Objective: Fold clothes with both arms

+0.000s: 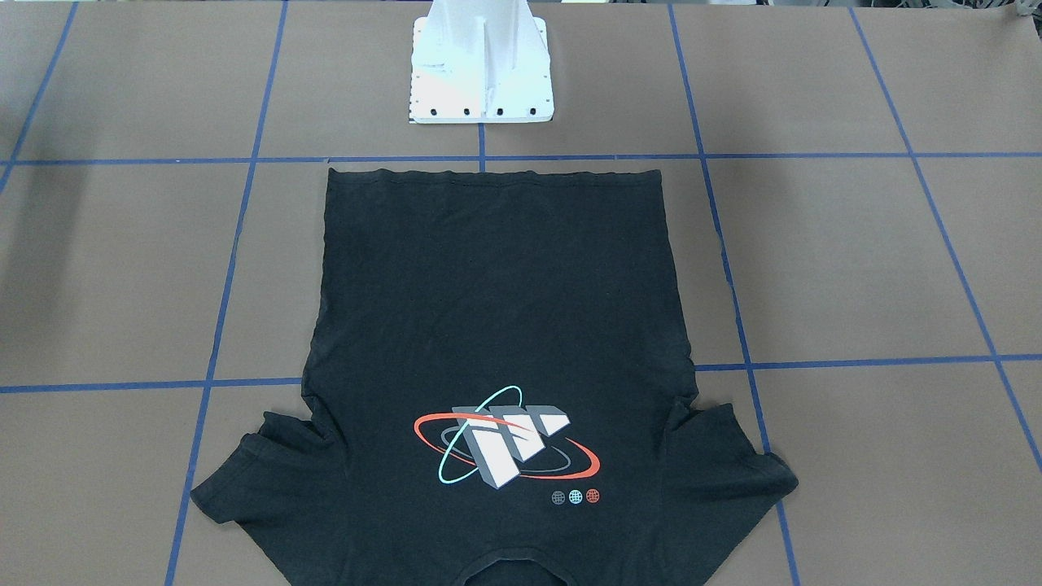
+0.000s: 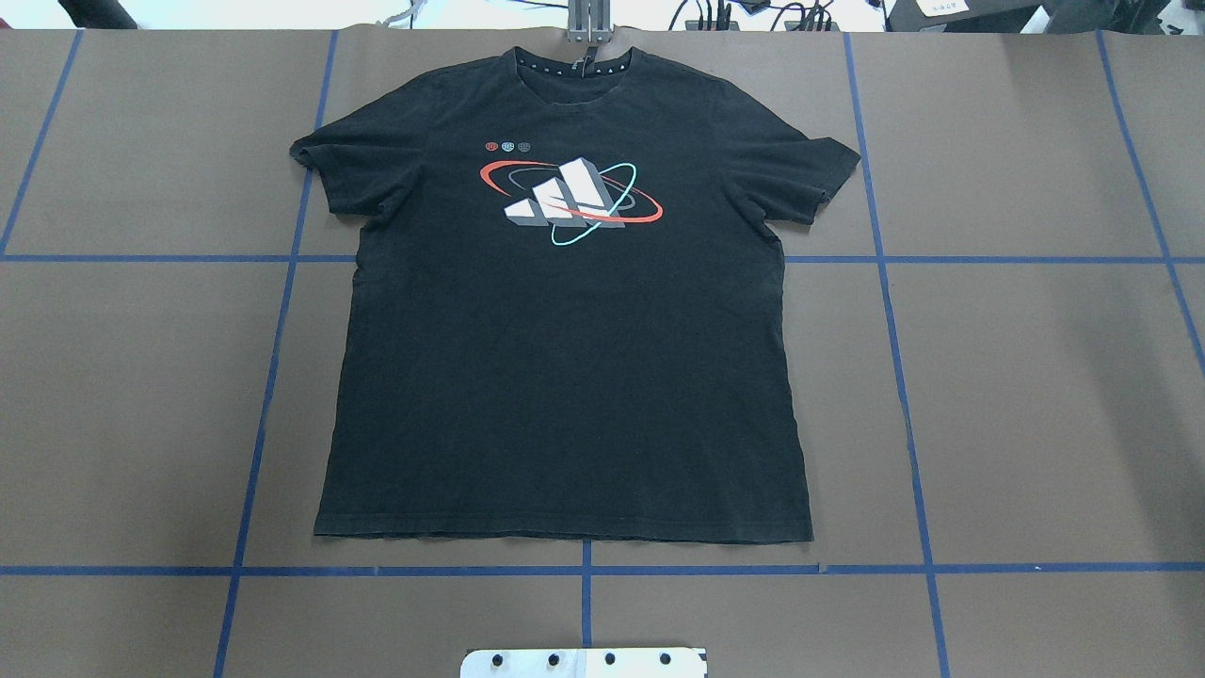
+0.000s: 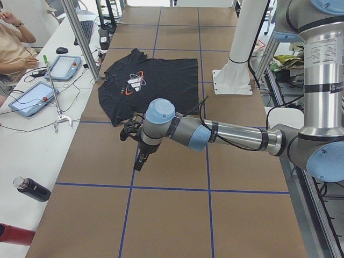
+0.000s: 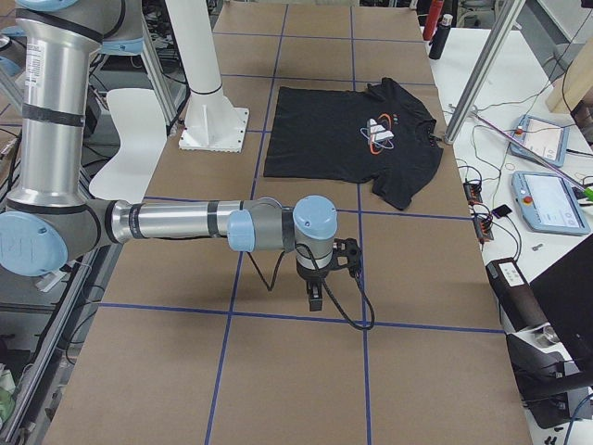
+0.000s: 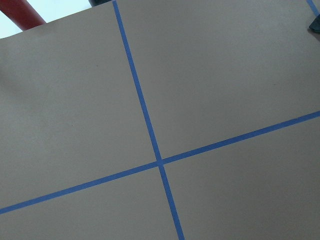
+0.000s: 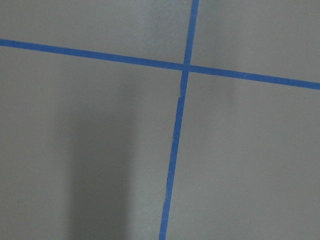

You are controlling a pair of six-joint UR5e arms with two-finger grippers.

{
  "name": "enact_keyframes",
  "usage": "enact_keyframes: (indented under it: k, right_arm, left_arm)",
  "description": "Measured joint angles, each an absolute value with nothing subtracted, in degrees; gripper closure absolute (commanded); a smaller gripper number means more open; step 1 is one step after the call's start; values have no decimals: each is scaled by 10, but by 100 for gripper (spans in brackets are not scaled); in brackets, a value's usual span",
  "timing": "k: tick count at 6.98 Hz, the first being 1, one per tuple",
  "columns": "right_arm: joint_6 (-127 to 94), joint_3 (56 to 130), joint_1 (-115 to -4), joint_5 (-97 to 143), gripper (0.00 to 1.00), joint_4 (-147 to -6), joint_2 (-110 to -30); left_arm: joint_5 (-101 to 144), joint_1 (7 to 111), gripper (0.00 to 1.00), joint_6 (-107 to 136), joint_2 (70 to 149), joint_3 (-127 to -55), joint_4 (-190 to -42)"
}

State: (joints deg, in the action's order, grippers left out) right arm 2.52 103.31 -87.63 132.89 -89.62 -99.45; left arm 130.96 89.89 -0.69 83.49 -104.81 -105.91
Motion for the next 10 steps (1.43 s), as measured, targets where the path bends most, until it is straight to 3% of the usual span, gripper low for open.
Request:
enact_keyframes:
  k: [6,10]
  right_arm:
    - [11,1012,-858,1399,0,-860,-961]
    - [-179,878,-773,1407,1,-851,-761]
  left_arm:
    - [1353,893,0,-10,835,-1043,-1078]
    - [1359,880,0,-9,835,-1043,-1118]
